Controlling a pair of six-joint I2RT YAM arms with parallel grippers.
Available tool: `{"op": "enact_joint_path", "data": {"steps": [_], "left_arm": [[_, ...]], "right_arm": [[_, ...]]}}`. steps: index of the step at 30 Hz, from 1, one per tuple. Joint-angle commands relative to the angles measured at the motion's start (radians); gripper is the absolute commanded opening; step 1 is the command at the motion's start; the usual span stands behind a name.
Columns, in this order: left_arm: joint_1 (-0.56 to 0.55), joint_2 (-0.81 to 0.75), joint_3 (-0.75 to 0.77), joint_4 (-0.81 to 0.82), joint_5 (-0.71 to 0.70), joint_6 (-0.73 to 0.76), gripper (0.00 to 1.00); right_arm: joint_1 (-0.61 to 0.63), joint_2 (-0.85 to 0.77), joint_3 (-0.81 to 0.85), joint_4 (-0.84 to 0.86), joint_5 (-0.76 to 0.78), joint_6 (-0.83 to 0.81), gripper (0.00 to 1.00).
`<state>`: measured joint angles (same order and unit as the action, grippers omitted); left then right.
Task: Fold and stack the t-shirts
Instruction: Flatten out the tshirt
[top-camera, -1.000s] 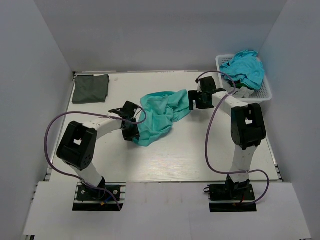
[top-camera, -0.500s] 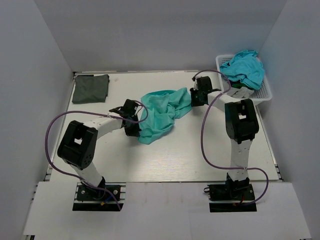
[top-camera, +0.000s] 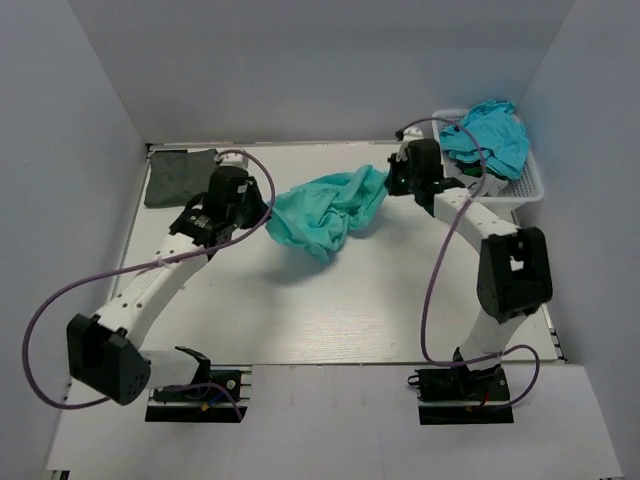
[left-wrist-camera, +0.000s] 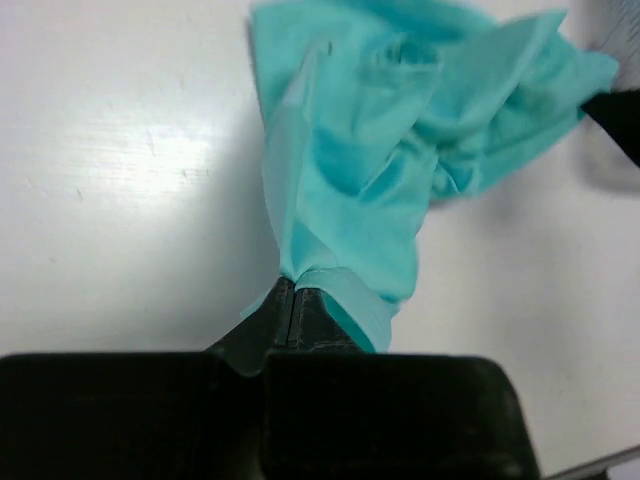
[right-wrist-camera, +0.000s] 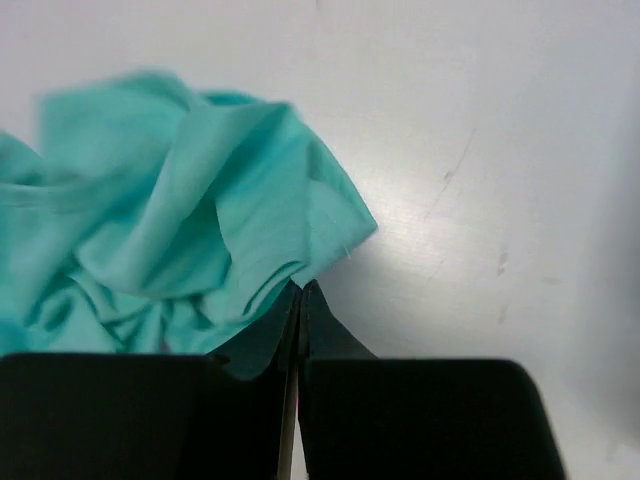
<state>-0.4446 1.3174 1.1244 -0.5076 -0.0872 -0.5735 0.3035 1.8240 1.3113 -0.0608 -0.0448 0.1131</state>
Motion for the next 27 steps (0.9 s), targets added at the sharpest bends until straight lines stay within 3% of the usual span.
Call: {"op": "enact_joint_path", "data": {"steps": [1, 4, 5, 10, 16, 24, 27], "left_arm": [[-0.002, -0.128, 0.077, 0.014, -0.141, -0.003, 0.0], [0.009, -0.21, 0.13, -0.046, -0.317, -0.081, 0.0], [0.009, -0.221, 0.155, -0.075, -0.438, -0.1, 0.0], [0.009, -0.221, 0.323, -0.241, -0.623, -0.129, 0.0], [0.009, -0.309, 0.429, -0.302, -0.674, -0.149, 0.0], [0.009, -0.489, 0.495, -0.289, -0.684, -0.129, 0.0], [0.009, -0.521, 0.544, -0.279, -0.626, -0.089, 0.0]], "right_arm": [[-0.004, -0.207, -0.004, 0.089, 0.145, 0.005, 0.0], [-0.012, -0.3, 0.012, 0.029, 0.301, 0.014, 0.0], [-0.017, -0.317, 0.031, -0.018, 0.331, 0.023, 0.0], [-0.032, -0.443, 0.075, -0.083, 0.469, -0.001, 0.0], [-0.035, -0.684, 0.083, -0.094, 0.548, -0.047, 0.0], [-0.035, -0.881, 0.132, -0.137, 0.641, -0.107, 0.0], [-0.033, -0.928, 0.177, -0.181, 0.629, -0.108, 0.0]]}}
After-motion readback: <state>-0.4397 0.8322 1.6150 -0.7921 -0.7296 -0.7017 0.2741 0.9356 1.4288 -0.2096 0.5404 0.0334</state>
